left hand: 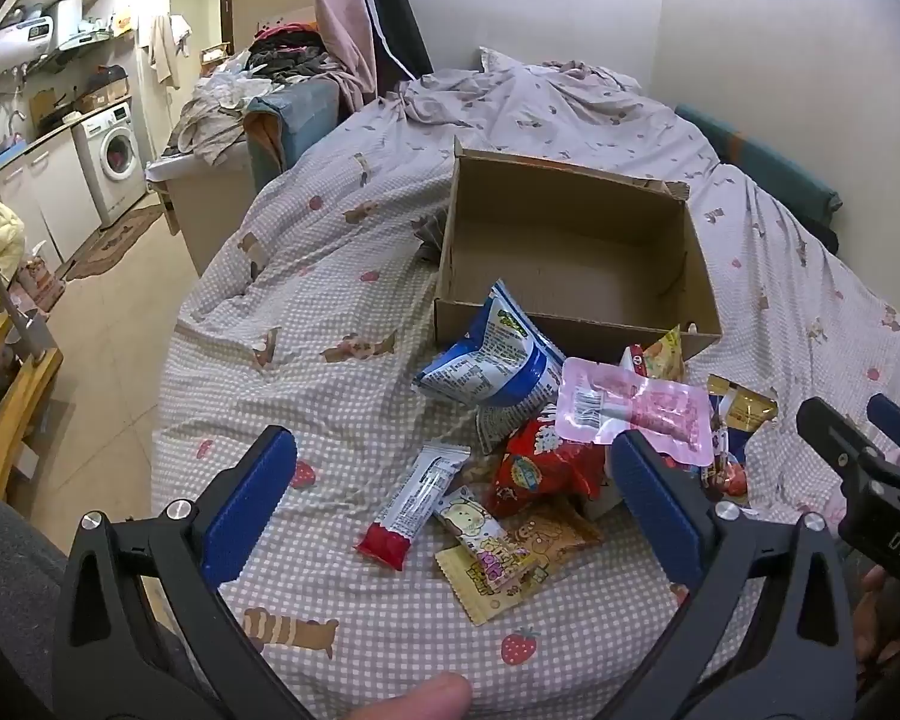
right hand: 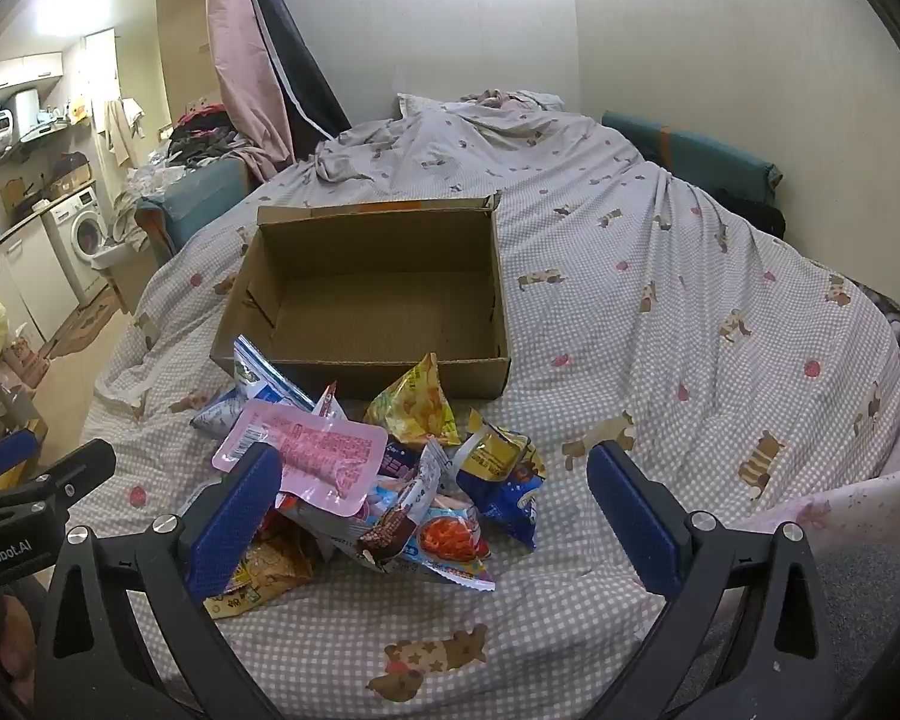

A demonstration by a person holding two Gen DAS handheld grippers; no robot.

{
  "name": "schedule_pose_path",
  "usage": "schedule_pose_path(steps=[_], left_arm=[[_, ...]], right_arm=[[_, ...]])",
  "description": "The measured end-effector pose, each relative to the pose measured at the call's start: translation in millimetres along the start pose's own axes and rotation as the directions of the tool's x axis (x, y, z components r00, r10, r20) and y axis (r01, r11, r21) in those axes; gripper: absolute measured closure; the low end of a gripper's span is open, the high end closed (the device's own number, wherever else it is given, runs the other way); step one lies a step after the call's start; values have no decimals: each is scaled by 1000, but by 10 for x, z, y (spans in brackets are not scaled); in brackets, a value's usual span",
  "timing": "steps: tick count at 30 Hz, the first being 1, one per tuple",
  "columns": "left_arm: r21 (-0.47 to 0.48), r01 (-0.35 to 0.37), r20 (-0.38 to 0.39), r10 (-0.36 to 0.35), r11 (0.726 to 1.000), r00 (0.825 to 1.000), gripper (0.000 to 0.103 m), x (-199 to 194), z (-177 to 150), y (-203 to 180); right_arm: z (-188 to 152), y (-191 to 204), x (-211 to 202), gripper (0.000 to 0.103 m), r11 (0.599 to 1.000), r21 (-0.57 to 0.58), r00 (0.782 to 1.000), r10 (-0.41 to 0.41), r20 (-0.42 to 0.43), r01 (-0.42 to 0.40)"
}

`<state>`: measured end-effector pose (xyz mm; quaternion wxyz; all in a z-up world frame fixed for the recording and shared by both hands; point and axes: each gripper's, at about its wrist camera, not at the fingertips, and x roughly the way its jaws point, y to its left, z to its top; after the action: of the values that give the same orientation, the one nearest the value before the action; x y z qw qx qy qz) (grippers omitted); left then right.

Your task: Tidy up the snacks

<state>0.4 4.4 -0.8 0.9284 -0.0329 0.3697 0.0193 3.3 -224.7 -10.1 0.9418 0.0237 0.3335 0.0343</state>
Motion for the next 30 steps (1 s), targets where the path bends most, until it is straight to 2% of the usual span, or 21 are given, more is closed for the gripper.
schedule_pose_path(steps=[30], left_arm=[[0,-9,10,9,1000,1000,0,-13,20,-16]], right_arm=[[-3,8,2,0,1000,9,1000,4,0,-4]])
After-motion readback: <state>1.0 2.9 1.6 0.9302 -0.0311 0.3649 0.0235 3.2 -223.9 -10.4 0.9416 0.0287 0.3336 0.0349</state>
